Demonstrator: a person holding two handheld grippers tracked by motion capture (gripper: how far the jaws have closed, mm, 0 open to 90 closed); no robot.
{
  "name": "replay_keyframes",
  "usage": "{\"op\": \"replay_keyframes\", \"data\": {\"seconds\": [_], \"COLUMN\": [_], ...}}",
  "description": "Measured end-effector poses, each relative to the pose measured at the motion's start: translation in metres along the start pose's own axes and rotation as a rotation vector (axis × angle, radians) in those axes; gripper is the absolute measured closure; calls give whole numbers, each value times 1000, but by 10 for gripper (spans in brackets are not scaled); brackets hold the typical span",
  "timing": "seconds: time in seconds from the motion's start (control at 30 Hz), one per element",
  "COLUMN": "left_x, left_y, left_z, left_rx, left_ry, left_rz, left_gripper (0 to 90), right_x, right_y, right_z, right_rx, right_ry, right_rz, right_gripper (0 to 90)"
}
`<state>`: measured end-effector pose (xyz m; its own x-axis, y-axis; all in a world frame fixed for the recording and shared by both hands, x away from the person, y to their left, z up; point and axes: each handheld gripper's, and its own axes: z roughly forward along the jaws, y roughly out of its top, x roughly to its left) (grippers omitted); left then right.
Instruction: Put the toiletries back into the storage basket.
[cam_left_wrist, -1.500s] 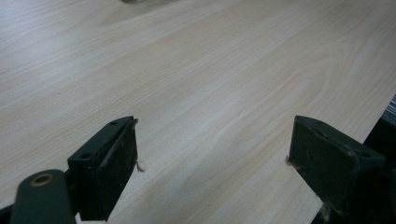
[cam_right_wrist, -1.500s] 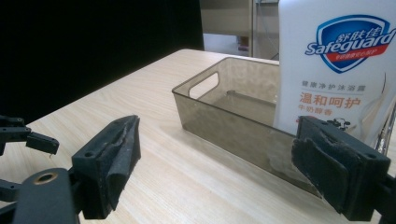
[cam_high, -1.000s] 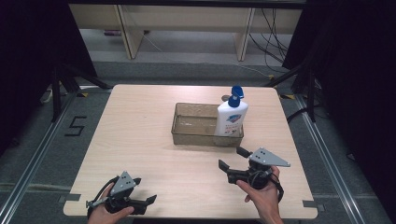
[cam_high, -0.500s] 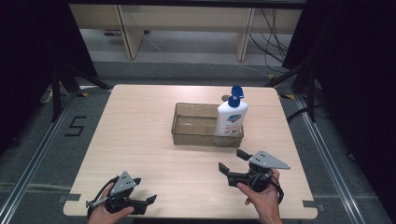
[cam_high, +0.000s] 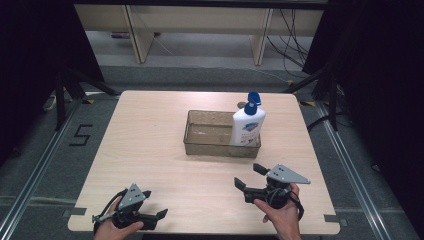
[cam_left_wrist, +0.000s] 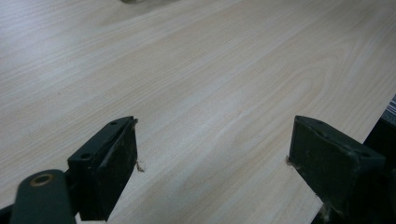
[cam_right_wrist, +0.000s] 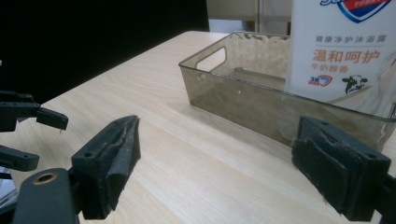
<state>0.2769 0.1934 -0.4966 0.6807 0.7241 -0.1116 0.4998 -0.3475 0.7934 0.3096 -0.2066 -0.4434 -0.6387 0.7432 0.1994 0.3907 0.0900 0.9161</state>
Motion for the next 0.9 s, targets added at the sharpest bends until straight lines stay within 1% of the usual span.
{"op": "replay_keyframes", "data": {"seconds": [0.03, 0.07, 0.1, 0.13, 0.17, 0.2, 0.23, 0.27, 0.3, 0.33, 0.4, 0.43, 0.47, 0.5, 0.53, 0.57, 0.6, 0.67, 0.7, 0.73, 0.77, 0.8, 0.83, 0.87, 0.9], "left_x": [0, 0, 0, 0, 0, 0, 0, 0, 0, 0, 0, 0, 0, 0, 0, 0, 0, 0, 0, 0, 0, 0, 0, 0, 0], "left_y": [0, 0, 0, 0, 0, 0, 0, 0, 0, 0, 0, 0, 0, 0, -1, 0, -1, -1, -1, 0, -1, -1, -1, -1, 0], "left_z": [0, 0, 0, 1, 1, 0, 1, 0, 0, 0, 0, 1, 1, 0, 2, 2, 2, 2, 2, 1, 2, 1, 2, 2, 2], "left_rx": [0, -5, -4, -5, -5, 1, -7, 0, 1, 0, -2, -7, -9, 1, -14, -10, -10, -11, -12, -12, -12, -7, -11, -11, -10], "left_ry": [0, -2, -2, -2, -2, 0, -1, 3, 2, 2, -1, 0, -2, 2, -3, -3, -3, -4, -3, -4, -4, -2, -4, -4, -4], "left_rz": [-1, -1, 0, 0, 0, 0, 0, 0, 0, -1, 0, -1, -1, 0, -6, -6, -6, -7, -6, -6, -7, -6, -7, -7, -6], "left_gripper": [149, 149, 150, 149, 149, 149, 150, 149, 149, 149, 149, 149, 149, 149, 149, 149, 149, 149, 149, 150, 150, 149, 149, 149, 150], "right_x": [-1, -2, -1, 1, -1, -1, -1, -2, -2, -2, -1, -2, 0, -1, -2, -1, -1, -1, 1, 0, -1, 0, -1, 2, -1], "right_y": [0, -1, -1, -2, -3, -3, -3, -3, -4, -3, -4, -5, -6, -6, -6, -7, -7, -9, -10, -10, -10, -12, -13, -13, -13], "right_z": [-1, 0, -1, -1, 0, -1, -1, -1, -1, -2, -3, -3, -4, -3, -4, -4, -5, -4, -5, -5, -6, -6, -7, -8, -8], "right_rx": [8, 2, 13, 16, 3, 7, 7, -1, 1, 7, 10, 10, 18, 11, 11, 7, 15, 14, 21, 23, 27, 19, 21, 32, 17], "right_ry": [-2, -2, -15, -1, 3, 3, 7, 9, 2, 9, 8, 1, 7, 17, 10, 13, 14, 14, 14, 21, 12, 20, 17, 23, 16], "right_rz": [-10, -17, -14, 9, -15, -14, -10, -23, -18, -15, -6, -12, 14, -6, -15, -17, -8, -7, 13, 3, -17, 2, 1, 44, 0], "right_gripper": [154, 154, 154, 154, 153, 153, 153, 153, 152, 152, 152, 152, 152, 152, 152, 152, 152, 152, 152, 152, 152, 152, 152, 152, 152]}}
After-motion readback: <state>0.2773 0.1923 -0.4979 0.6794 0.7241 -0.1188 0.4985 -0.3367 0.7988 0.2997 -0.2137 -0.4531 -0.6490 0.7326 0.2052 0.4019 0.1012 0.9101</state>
